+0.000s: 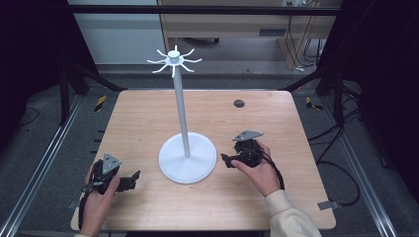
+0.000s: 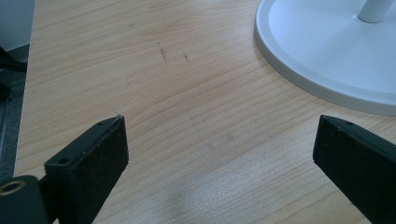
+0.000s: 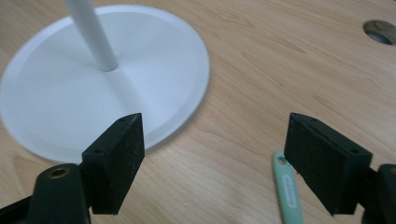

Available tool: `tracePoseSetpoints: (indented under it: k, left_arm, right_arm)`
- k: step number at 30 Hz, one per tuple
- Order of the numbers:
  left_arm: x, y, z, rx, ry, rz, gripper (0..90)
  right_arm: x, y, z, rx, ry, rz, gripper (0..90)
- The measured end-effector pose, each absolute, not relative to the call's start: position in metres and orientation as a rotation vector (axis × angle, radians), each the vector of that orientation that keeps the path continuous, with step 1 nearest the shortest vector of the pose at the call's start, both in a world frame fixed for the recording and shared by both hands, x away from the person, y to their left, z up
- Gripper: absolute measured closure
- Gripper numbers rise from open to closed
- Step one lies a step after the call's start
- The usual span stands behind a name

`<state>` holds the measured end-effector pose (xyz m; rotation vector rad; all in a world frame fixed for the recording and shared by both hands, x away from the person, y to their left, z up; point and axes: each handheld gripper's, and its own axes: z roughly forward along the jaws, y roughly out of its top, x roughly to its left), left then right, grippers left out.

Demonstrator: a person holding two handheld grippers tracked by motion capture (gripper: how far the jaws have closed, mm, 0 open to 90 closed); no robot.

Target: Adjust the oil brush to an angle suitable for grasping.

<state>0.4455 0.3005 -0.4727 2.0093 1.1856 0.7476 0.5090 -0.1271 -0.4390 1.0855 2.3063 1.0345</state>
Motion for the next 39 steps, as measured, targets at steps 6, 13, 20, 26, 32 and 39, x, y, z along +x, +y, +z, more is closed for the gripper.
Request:
tracePoseSetpoints:
  k: [6, 13, 20, 26, 32, 39]
  left_arm:
    - [0.445, 0.300, -0.473, 2.015, 1.179, 0.746, 3.0]
    - [0.446, 0.298, -0.473, 2.016, 1.171, 0.742, 3.0]
    - [0.446, 0.298, -0.473, 2.026, 1.167, 0.737, 3.0]
    - [0.446, 0.297, -0.474, 2.028, 1.165, 0.736, 3.0]
    - [0.446, 0.296, -0.474, 2.039, 1.156, 0.734, 3.0]
    - [0.446, 0.295, -0.474, 2.040, 1.151, 0.732, 3.1]
  right_arm:
    - [0.501, -0.110, -0.440, 0.963, 2.392, 1.052, 25.9]
    - [0.499, -0.097, -0.448, 0.885, 2.471, 0.988, 35.9]
    - [0.504, -0.100, -0.451, 0.908, 2.503, 0.939, 57.8]
    - [0.509, -0.108, -0.452, 0.950, 2.505, 0.900, 74.8]
    - [0.518, -0.121, -0.456, 1.049, 2.486, 0.807, 89.5]
    - [0.531, -0.136, -0.458, 1.140, 2.434, 0.784, 90.0]
